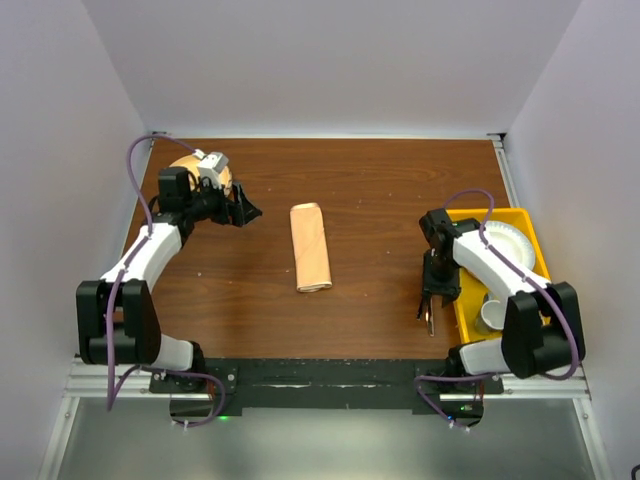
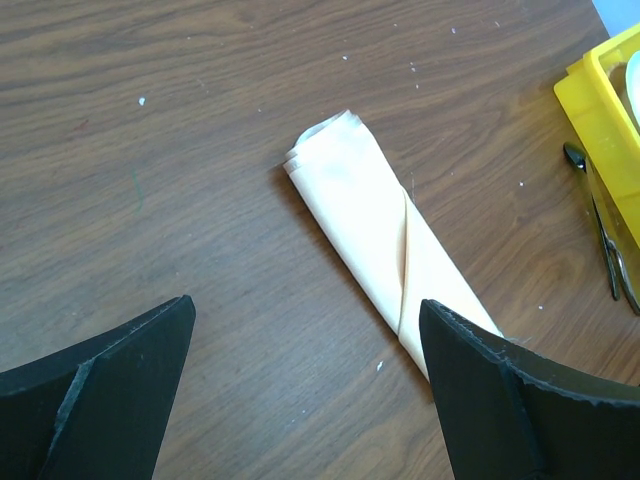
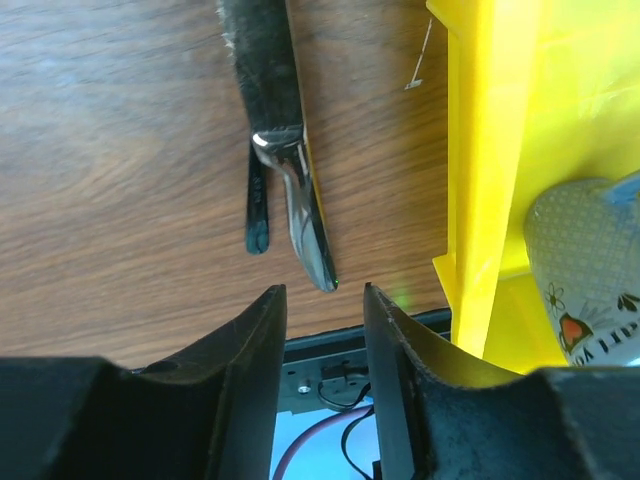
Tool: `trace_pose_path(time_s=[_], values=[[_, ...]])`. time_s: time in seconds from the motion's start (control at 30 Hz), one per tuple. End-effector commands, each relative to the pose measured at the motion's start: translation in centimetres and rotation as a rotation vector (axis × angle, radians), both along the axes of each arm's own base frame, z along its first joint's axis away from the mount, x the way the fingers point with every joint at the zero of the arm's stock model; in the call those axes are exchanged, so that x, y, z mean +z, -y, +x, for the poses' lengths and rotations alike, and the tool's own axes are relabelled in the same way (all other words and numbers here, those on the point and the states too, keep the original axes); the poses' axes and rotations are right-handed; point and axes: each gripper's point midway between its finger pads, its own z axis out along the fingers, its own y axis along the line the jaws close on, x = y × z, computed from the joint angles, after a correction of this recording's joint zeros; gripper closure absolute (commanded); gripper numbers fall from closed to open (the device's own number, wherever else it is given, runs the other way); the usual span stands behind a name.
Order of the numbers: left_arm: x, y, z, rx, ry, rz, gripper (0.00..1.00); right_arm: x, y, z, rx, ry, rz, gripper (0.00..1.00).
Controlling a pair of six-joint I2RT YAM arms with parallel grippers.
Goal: Fold the napkin into a case and place the utensils inside
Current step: Pick up the knife from the corner of the board.
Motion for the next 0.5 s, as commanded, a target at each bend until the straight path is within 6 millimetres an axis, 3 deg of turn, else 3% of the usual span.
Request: trace_pose_path(time_s=[0.0,0.47], values=[[1.4,-0.3,1.5,0.031,0.027,-0.019,0.00,-0.8,0.5,0.6,-0.033,-0.013,-0.029,0.62],[1.0,0.0,3.3,0.036,0.005,-0.057,0.00,-1.9,0.2,2.3,0.002,-0.035,-0.030,0.67]])
